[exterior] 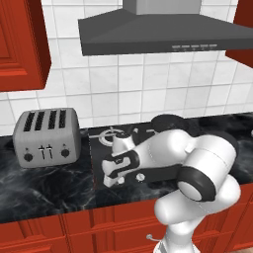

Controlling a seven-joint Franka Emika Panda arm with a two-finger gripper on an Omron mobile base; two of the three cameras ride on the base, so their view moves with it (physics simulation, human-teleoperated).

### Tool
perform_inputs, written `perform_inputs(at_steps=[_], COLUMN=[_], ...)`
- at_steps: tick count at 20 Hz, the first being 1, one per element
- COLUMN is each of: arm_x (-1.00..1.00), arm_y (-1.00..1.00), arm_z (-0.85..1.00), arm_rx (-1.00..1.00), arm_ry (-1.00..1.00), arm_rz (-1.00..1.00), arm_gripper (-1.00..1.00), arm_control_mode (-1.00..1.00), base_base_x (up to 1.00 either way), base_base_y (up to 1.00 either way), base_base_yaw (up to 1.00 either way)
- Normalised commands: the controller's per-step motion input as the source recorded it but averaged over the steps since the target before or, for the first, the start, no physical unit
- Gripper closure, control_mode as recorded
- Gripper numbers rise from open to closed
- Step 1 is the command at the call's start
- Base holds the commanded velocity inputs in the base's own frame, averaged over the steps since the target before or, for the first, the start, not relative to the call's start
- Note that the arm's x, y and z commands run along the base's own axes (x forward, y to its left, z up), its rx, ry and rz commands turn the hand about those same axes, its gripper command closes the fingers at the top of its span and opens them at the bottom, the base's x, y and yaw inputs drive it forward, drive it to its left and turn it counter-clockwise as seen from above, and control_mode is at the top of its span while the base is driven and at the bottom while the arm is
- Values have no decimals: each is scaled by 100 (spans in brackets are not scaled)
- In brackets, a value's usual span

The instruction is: Pick the kettle from the counter and place it on a stove burner. Then turn the burner on.

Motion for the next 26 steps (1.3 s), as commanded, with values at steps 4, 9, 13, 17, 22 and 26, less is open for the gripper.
perform_inputs(at_steps=[4, 9, 13, 17, 22, 26], arm_x=[0, 0, 0, -1, -9, -4], arm_y=[-4, 0, 0, 0, 0, 0], arm_z=[0, 0, 7, 25, 36, 52], arm_rx=[6, 0, 0, 0, 0, 0], arm_ry=[-2, 0, 0, 0, 0, -1], arm_rz=[12, 1, 0, 0, 0, 0], arm_gripper=[100, 100, -100, -100, -100, -100], arm_control_mode=[-100, -100, -100, -100, -100, -100], base_base_x=[0, 0, 0, 0, 0, 0], base_base_y=[0, 0, 0, 0, 0, 0], base_base_yaw=[0, 0, 0, 0, 0, 0])
